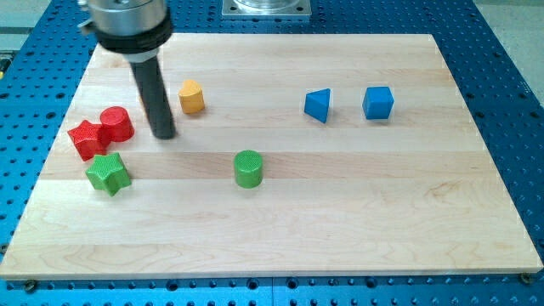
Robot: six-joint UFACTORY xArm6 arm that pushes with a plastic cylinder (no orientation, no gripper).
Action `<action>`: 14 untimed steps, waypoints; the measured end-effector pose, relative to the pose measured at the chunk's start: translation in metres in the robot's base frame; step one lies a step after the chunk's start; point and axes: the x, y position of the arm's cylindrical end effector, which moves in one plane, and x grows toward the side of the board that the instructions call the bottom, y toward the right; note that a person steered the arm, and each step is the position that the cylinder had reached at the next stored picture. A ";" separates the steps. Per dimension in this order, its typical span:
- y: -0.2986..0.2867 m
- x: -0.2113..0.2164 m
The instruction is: Push the yellow blocks to the top center of the board
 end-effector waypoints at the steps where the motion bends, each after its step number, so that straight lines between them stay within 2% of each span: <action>1: -0.033 -0.022; 2: -0.053 -0.043; 3: -0.014 -0.048; 4: 0.023 -0.033; 5: 0.028 -0.018; 7: 0.090 -0.032; 8: 0.114 -0.014; 9: 0.113 -0.068; 11: 0.029 -0.086; 12: 0.036 -0.107; 13: 0.110 -0.117; 14: 0.087 -0.075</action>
